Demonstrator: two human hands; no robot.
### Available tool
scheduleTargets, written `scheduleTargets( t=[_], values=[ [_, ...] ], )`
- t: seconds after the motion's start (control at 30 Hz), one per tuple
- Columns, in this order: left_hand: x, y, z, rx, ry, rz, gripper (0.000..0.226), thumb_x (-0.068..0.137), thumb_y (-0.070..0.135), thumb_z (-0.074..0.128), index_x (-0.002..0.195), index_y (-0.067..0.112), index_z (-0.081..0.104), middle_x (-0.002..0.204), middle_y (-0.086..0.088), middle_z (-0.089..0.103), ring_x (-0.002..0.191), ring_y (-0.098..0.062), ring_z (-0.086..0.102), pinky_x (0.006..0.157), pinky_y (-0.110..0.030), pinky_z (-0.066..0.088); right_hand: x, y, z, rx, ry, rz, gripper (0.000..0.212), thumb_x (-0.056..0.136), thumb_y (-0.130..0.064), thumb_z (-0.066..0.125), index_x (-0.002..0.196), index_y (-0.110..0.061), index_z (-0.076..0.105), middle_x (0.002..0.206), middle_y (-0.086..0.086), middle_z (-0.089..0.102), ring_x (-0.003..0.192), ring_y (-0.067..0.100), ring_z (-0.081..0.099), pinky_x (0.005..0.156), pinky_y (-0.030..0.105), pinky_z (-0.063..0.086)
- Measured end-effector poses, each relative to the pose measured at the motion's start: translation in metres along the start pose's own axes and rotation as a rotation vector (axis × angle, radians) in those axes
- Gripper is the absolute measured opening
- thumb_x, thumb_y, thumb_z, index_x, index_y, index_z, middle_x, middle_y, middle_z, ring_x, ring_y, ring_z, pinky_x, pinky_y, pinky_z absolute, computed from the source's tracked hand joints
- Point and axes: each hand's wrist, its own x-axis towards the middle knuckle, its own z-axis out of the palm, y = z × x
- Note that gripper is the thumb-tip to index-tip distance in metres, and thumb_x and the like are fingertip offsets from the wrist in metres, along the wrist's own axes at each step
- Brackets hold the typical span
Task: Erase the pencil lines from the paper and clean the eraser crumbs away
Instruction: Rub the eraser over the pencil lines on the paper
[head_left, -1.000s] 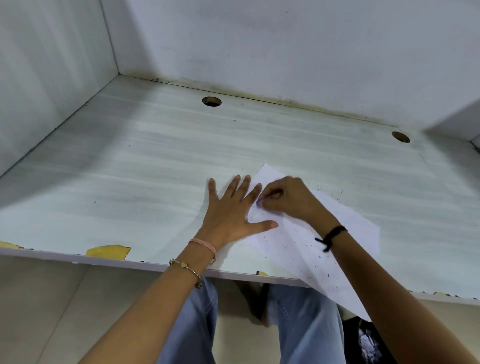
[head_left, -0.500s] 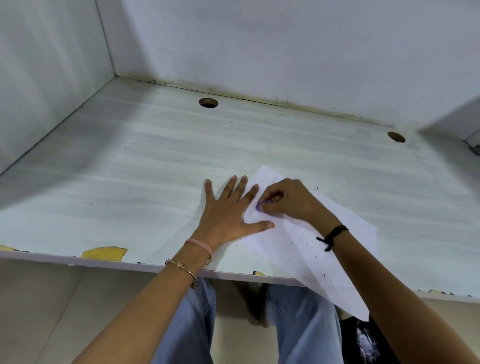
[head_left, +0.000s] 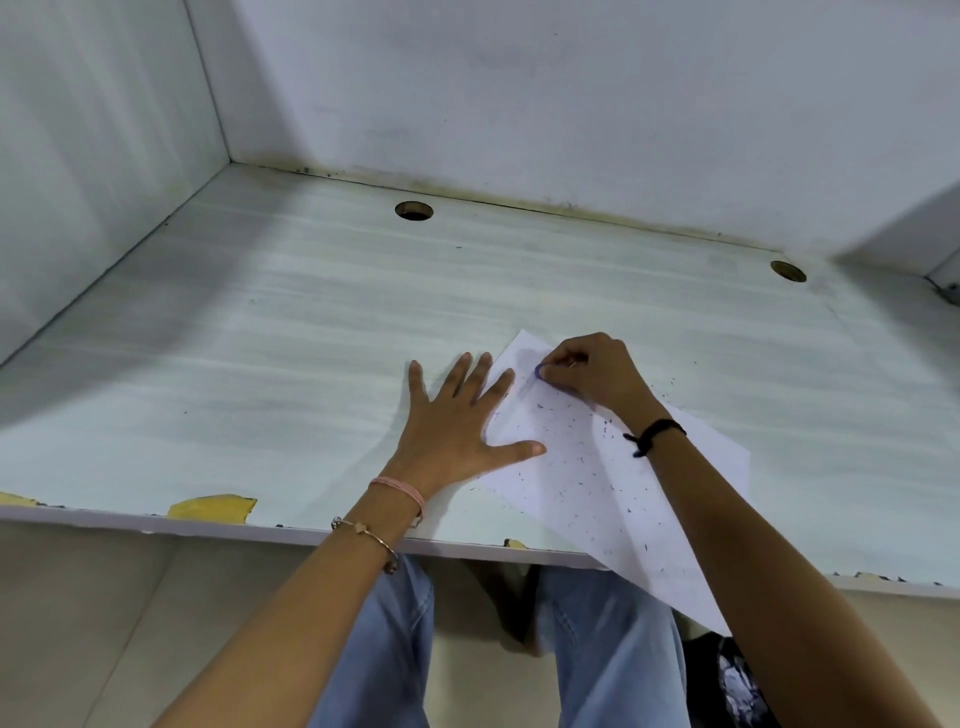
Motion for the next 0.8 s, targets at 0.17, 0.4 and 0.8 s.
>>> scheduleTargets(
  t=[0.17, 0.4, 0.8],
  values=[
    [0.001, -0.001, 0.000, -0.044, 0.004, -0.003, 0.094, 0.076, 0.089, 0.021, 0.155, 0.039, 0.005, 0.164, 0.006, -0.011, 0.149, -0.013, -0.017, 0.110, -0.066, -0.015, -0.011, 0.014, 0.002, 0.190, 0.023, 0.014, 0.003, 0.081, -0.022, 0.072, 0.081, -0.018, 0.073, 0.077, 0.000, 0.071, 0.067, 0.007, 0.061, 0.061, 0.009, 0.045],
    [0.021, 0.016, -0.004, -0.017, 0.130, 0.031, 0.085, 0.084, 0.080, 0.031, 0.144, 0.020, 0.036, 0.164, 0.002, 0.012, 0.151, -0.013, -0.003, 0.113, -0.067, -0.004, -0.021, 0.024, -0.002, 0.474, 0.028, 0.073, 0.013, 0.084, -0.026, 0.069, 0.091, -0.015, 0.065, 0.078, 0.001, 0.068, 0.067, 0.012, 0.062, 0.075, 0.028, 0.049],
    [0.027, 0.018, 0.007, 0.001, 0.018, 0.009, 0.104, 0.070, 0.092, 0.004, 0.155, 0.033, -0.004, 0.164, 0.001, -0.012, 0.150, -0.013, -0.015, 0.112, -0.066, -0.013, -0.010, 0.002, 0.010, -0.098, 0.018, -0.173, 0.008, 0.076, -0.006, 0.070, 0.080, -0.011, 0.074, 0.069, -0.007, 0.059, 0.062, 0.001, 0.051, 0.058, 0.007, 0.040]
  ],
)
